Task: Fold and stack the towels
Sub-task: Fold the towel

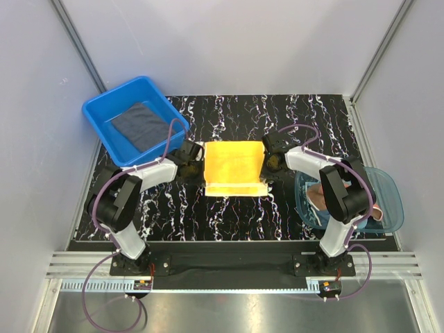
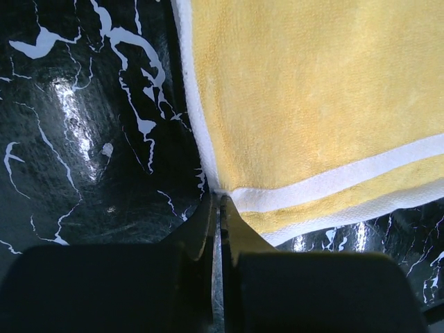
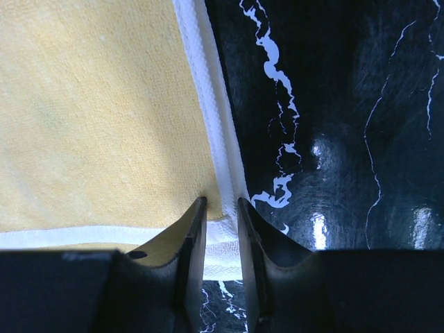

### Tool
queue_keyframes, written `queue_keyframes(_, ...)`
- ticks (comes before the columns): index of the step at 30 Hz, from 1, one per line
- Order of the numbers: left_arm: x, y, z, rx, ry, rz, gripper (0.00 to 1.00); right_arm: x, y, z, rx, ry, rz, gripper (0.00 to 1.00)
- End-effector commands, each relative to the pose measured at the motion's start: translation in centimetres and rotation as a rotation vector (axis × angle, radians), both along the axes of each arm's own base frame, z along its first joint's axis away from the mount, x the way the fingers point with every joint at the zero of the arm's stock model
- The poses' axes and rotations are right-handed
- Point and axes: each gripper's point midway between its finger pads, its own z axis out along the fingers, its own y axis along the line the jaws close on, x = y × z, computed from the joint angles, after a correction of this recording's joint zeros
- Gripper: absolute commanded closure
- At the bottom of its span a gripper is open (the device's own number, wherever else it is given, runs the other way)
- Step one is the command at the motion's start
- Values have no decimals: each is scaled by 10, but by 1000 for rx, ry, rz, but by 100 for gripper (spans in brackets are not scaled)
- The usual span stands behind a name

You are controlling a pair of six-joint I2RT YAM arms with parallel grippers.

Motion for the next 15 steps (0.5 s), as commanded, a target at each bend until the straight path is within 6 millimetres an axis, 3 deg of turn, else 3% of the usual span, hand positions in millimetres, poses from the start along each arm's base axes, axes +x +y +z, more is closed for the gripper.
queue_keyframes(1, 6, -9, 3, -26, -5, -19, 100, 8, 5, 4, -7, -31, -2, 69)
queue_keyframes(3, 7, -10, 6, -32, -9, -24, 100, 7, 6, 2, -8, -23, 1, 69)
queue_keyframes(7, 7, -11, 10, -37, -6, -22, 100, 8, 5, 3, -16, -34, 2, 87)
queue_keyframes(11, 9, -13, 22, -40, -4, -15, 100, 15, 7, 17, -15, -61, 12, 97)
queue_keyframes(15, 11, -11, 33, -31, -6, -5, 100, 16, 9, 25, -6, -69, 20, 98)
